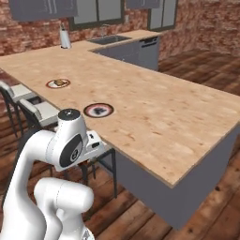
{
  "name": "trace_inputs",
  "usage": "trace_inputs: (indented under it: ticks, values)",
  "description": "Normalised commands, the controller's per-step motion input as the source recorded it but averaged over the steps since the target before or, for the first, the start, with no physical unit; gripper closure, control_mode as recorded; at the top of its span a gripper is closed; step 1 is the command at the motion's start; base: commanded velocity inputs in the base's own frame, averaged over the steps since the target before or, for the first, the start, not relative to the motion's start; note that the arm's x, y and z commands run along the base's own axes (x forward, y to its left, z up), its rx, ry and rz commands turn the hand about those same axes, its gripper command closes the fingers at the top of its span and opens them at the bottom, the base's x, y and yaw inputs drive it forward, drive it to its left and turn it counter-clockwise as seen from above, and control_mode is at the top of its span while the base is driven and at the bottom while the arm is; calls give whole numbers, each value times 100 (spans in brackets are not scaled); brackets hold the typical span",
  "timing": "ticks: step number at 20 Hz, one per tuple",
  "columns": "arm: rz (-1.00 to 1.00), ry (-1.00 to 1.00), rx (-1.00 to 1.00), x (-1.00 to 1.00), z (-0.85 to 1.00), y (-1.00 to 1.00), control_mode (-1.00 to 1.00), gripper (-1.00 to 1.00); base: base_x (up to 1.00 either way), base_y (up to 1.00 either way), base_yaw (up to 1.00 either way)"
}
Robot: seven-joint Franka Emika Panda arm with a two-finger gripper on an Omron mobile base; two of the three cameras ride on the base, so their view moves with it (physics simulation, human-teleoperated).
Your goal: Take the chicken drumsticks from the pan and place one on each plate on the dining counter.
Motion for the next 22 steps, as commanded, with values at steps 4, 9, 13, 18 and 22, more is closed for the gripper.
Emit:
trace_inputs:
  ticks: [4,9,13,18,22]
  values:
    - [0,0,0,0,0,0,100,100,30,53,-14]
    - [0,0,0,0,0,0,100,100,26,24,-6]
    - [0,0,0,0,0,0,100,100,36,0,-4]
    - [0,0,0,0,0,0,100,100,59,1,-4]
    - [0,0,0,0,0,0,100,100,69,7,0]
